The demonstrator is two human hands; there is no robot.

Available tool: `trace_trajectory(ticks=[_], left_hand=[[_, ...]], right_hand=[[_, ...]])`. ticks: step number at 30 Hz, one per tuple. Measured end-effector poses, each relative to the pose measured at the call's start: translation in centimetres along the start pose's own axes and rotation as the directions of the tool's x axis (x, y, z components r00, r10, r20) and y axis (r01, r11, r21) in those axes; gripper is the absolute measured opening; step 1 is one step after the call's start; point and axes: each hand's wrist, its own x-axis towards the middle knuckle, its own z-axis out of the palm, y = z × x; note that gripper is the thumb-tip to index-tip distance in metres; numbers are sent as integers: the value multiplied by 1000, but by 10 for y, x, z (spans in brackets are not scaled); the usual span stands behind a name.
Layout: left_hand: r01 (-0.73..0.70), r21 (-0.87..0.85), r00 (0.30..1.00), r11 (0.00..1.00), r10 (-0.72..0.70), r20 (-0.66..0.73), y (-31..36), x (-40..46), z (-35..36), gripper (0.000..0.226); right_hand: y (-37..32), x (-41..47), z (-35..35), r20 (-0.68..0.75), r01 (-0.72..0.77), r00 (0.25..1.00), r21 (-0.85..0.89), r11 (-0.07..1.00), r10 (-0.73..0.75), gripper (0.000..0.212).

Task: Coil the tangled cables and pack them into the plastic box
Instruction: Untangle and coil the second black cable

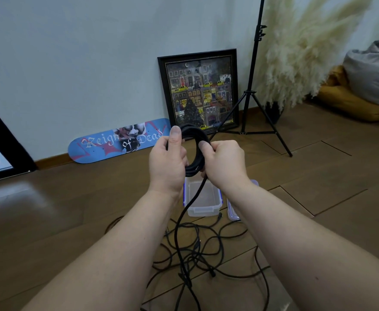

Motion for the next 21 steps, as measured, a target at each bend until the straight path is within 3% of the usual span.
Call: trace_trajectory(ticks=[4, 9, 12, 21], left_hand=[[43, -12, 999, 999, -43, -31, 5, 2, -3, 35], [79, -23, 997, 997, -78, 23, 9, 2, -5, 36], [80, -24, 996, 996, -80, 27, 8, 1, -6, 35], [74, 5, 995, 997, -73, -66, 2, -1, -2, 33]], right_hand=[[-2, -3, -4, 81, 75, 994, -16, 997, -73, 37], [-10, -9, -16, 73, 243, 970, -370, 897, -232, 48], [-11, -9, -18, 46, 299, 949, -450, 842, -312, 45], [-5, -8, -5, 65, 176, 984, -247, 953, -165, 51]])
